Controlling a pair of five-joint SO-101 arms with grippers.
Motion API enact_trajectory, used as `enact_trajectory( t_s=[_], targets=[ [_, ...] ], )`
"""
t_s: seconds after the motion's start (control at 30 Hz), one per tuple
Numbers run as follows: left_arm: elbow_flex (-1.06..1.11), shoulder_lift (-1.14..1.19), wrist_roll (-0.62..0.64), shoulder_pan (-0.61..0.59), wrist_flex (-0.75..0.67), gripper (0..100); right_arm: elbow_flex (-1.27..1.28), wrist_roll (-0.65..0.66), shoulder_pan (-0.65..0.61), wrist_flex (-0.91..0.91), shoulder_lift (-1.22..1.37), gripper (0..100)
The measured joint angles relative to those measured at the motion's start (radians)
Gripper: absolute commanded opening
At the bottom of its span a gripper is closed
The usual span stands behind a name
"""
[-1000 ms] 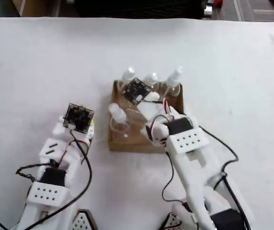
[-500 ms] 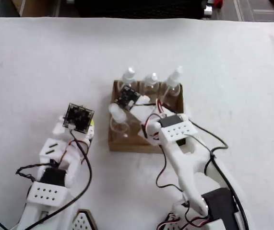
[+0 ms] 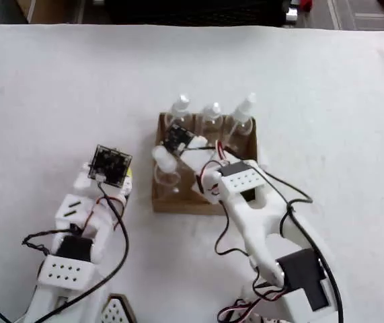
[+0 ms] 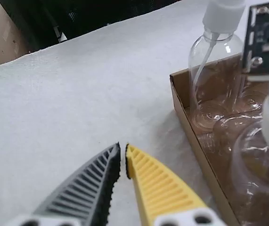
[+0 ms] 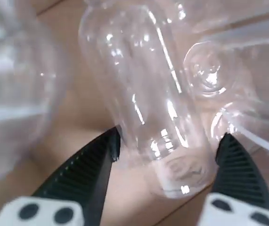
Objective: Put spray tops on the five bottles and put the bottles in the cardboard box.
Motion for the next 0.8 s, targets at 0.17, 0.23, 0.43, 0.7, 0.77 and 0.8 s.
enact_trajectory(
  t_s=[0.17, 0.23, 0.43, 0.7, 0.77, 0.8],
  targets=[
    [0.0, 0.0, 0.0, 0.0, 0.0, 3, -0.002, 0.005, 0.002, -0.02, 0.014, 7.7],
    [0.0, 0.0, 0.0, 0.0, 0.0, 3, -0.003, 0.005, 0.002, -0.02, 0.014, 3.3],
    [0.0, 0.0, 0.0, 0.0, 0.0, 3, -0.005, 0.005, 0.003, -0.015, -0.02, 1.9],
    [0.0, 0.0, 0.0, 0.0, 0.0, 3, -0.003, -0.002, 0.005, 0.058, -0.152, 1.9],
    [0.0, 0.0, 0.0, 0.0, 0.0, 3, -0.003, 0.002, 0.014, 0.064, -0.183, 1.9],
    [0.0, 0.0, 0.0, 0.0, 0.0, 3, -0.003, 0.002, 0.018, 0.068, -0.196, 1.9]
  ],
)
